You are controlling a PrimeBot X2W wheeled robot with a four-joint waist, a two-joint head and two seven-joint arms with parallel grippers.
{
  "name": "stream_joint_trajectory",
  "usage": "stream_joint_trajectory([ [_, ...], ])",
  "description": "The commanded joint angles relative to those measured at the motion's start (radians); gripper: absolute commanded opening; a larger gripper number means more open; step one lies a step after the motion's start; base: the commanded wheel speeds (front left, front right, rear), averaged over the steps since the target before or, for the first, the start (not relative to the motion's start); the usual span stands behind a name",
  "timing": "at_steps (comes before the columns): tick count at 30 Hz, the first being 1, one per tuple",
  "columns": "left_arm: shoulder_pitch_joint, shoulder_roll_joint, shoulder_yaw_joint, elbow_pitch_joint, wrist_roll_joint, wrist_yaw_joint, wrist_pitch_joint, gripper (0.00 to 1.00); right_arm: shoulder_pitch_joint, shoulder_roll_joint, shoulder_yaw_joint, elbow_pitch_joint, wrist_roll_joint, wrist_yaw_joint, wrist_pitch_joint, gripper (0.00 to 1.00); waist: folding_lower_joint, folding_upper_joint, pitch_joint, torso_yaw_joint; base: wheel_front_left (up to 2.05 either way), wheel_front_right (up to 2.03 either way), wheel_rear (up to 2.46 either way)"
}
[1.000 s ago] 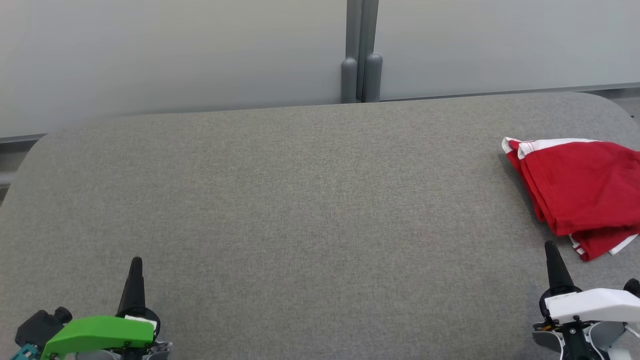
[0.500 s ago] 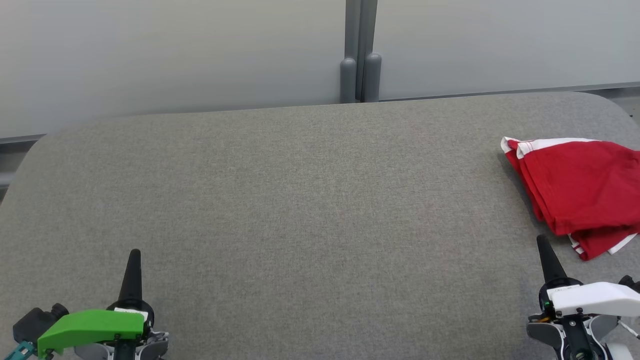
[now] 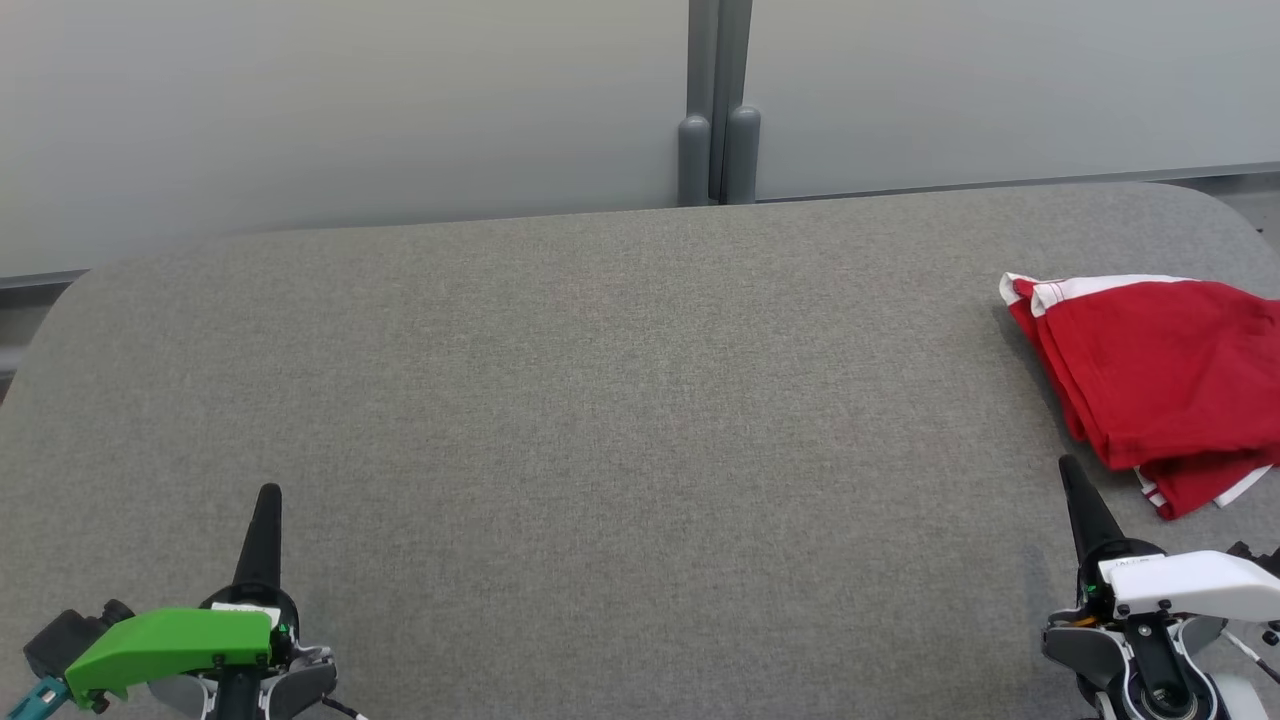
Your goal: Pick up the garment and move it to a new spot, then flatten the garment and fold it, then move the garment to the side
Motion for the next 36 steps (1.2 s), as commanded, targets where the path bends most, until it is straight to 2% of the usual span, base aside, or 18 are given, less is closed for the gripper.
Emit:
stream_joint_trajectory([
  [1, -0.023, -0.003, 0.008, -0.007, -0.028, -0.002, 0.006, 0.00, -0.020, -0.007, 0.003, -0.002, 0.030, 0.001, 0.008, 0.00, 0.0000, 0.0019, 0.000, 0.000, 0.00, 0.00, 0.00],
  [32, -0.055, -0.017, 0.033, -0.007, -0.228, -0.003, 0.063, 0.00, -0.058, -0.011, 0.029, 0.012, 0.281, 0.000, 0.067, 0.00, 0.0000, 0.0025, 0.000, -0.006, 0.00, 0.00, 0.00],
  [36, -0.057, -0.017, 0.034, -0.007, -0.229, -0.003, 0.067, 0.00, -0.057, -0.010, 0.030, 0.012, 0.289, 0.000, 0.068, 0.00, 0.0000, 0.0025, 0.000, -0.006, 0.00, 0.00, 0.00],
])
